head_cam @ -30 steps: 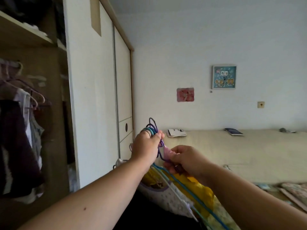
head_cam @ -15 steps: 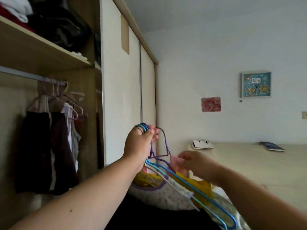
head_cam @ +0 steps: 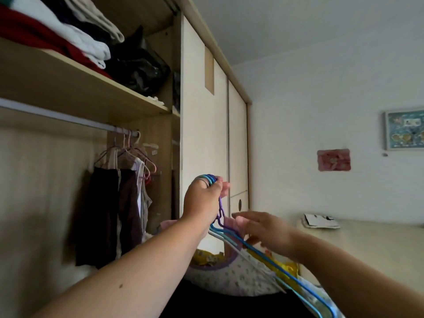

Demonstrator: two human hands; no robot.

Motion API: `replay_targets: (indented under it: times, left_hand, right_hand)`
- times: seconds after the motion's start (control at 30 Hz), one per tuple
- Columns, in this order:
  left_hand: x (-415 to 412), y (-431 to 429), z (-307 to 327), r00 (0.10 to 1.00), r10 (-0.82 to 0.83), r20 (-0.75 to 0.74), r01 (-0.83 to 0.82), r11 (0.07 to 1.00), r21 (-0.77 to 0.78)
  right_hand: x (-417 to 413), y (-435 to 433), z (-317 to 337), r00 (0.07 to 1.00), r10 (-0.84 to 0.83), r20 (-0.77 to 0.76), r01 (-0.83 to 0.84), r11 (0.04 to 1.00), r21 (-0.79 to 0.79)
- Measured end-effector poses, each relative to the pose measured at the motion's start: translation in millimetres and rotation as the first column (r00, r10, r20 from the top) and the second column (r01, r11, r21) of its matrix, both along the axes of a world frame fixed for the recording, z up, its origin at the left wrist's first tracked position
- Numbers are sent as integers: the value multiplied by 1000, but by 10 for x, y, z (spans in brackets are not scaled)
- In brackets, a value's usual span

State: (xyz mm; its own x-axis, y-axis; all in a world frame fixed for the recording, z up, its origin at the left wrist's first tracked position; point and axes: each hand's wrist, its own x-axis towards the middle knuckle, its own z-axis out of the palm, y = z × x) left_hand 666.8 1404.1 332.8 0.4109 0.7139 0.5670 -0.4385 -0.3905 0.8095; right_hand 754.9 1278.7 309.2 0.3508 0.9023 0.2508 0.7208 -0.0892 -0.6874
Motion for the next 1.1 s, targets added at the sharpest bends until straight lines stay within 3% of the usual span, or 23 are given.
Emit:
replay_targets:
  times: [0.07,0.13,0.2,0.33,0.53,0.83,0.97,1.03,1.1]
  left_hand:
    - [-24,127,136,998,48,44,-48,999,-8]
    - [-53,241,278,993,74,90,-73,997,-19]
    - [-80,381,392,988,94,125,-94,996,-12]
    - [-125,637,564,983,146,115,-152,987,47]
    - [-204,1349,724,957,255,139,-266,962,66]
    - [-239,2892,1149,924,343,169,-353,935,37]
    - [-241,3477,1412,913,395,102,-402,913,63]
    - [-241,3764,1521,888,458,41,-460,881,114]
    - [-249,4016,1621,806,591,-13,-578,792,196]
  right_hand:
    - [6,-12,53,983,12,185,1,998,-70]
    - [4,34,72,887,-9,462,81,987,-137]
    - [-19,178,74,804,-40,594,107,991,-78]
    - [-12,546,146,868,-79,490,62,997,51]
    - [-42,1358,328,933,128,336,-154,987,53]
    - [-47,2919,654,890,132,437,-238,952,195]
    - [-40,3538,805,900,95,426,-234,929,286]
    - [-23,3838,918,897,67,437,-222,923,314]
    - [-21,4124,1060,883,41,467,-220,915,337]
